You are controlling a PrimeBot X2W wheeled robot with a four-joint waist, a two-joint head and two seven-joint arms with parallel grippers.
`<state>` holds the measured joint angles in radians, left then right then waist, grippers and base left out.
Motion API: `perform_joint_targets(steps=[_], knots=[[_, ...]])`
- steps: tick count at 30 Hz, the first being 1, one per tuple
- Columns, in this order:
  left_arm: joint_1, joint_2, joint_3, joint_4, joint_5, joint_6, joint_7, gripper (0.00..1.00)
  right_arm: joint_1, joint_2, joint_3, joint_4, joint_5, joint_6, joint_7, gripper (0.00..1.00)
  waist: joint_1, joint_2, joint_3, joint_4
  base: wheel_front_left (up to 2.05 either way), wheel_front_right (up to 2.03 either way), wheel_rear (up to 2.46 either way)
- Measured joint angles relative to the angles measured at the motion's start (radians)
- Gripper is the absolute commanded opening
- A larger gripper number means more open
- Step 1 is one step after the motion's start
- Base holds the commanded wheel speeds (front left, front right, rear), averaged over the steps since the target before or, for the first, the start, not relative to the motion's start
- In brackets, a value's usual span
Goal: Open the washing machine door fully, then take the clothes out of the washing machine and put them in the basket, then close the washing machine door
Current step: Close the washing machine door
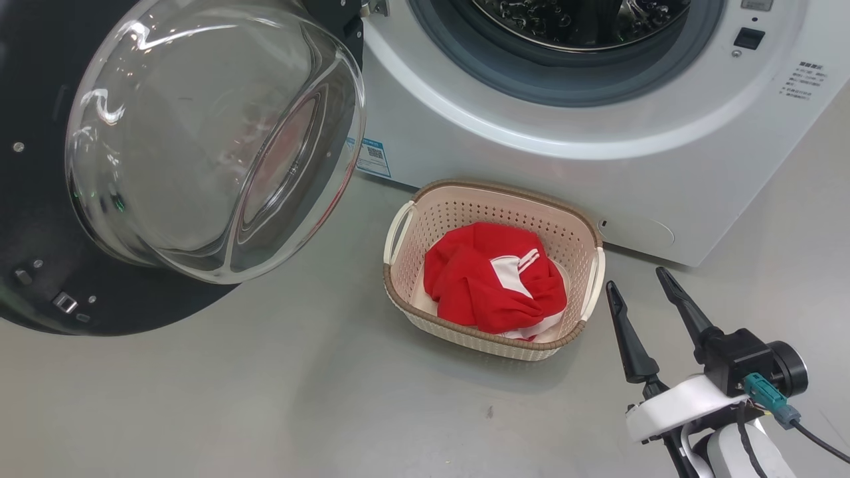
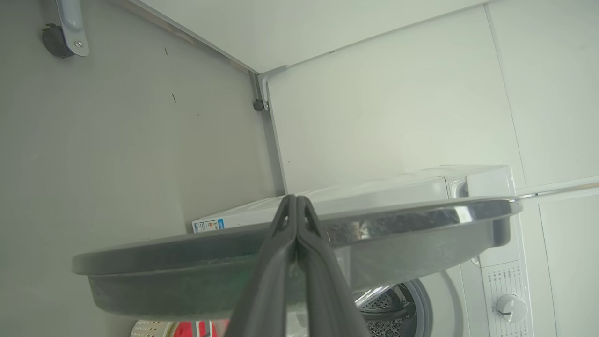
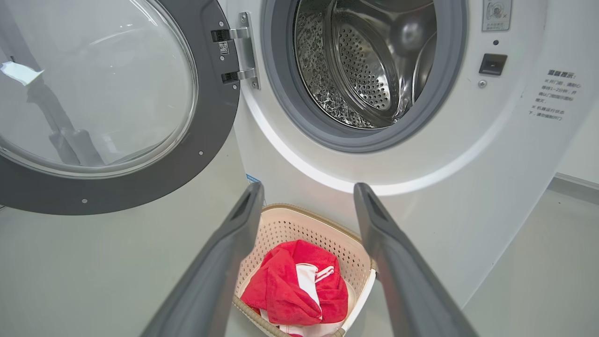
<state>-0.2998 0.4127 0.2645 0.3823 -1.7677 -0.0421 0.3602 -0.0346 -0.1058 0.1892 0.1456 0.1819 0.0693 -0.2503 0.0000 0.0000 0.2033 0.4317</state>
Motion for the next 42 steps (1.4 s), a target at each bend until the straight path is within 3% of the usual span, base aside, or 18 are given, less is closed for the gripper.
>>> perform_joint_targets(steps=[19, 27, 42], knots=[[-0.033, 0.012, -0.091, -0.004, 0.003, -0.059, 0.118, 0.0, -0.01, -0.003, 0.0, -0.001, 0.0, 0.0, 0.004, 1.0, 0.0, 0.0, 0.001, 0.007, 0.0, 0.0, 0.0], [-0.033, -0.012, -0.125, -0.043, -0.008, -0.07, 0.194, 0.0, -0.01, 0.002, 0.002, -0.001, 0.001, 0.0, 0.004, 1.0, 0.0, 0.0, 0.0, 0.009, 0.0, 0.0, 0.0], [-0.002, -0.047, -0.181, -0.241, -0.089, -0.078, 0.392, 0.0, -0.012, 0.008, 0.003, 0.0, 0.002, -0.003, 0.004, 1.0, 0.0, 0.0, -0.003, 0.0, 0.0, 0.0, 0.0]])
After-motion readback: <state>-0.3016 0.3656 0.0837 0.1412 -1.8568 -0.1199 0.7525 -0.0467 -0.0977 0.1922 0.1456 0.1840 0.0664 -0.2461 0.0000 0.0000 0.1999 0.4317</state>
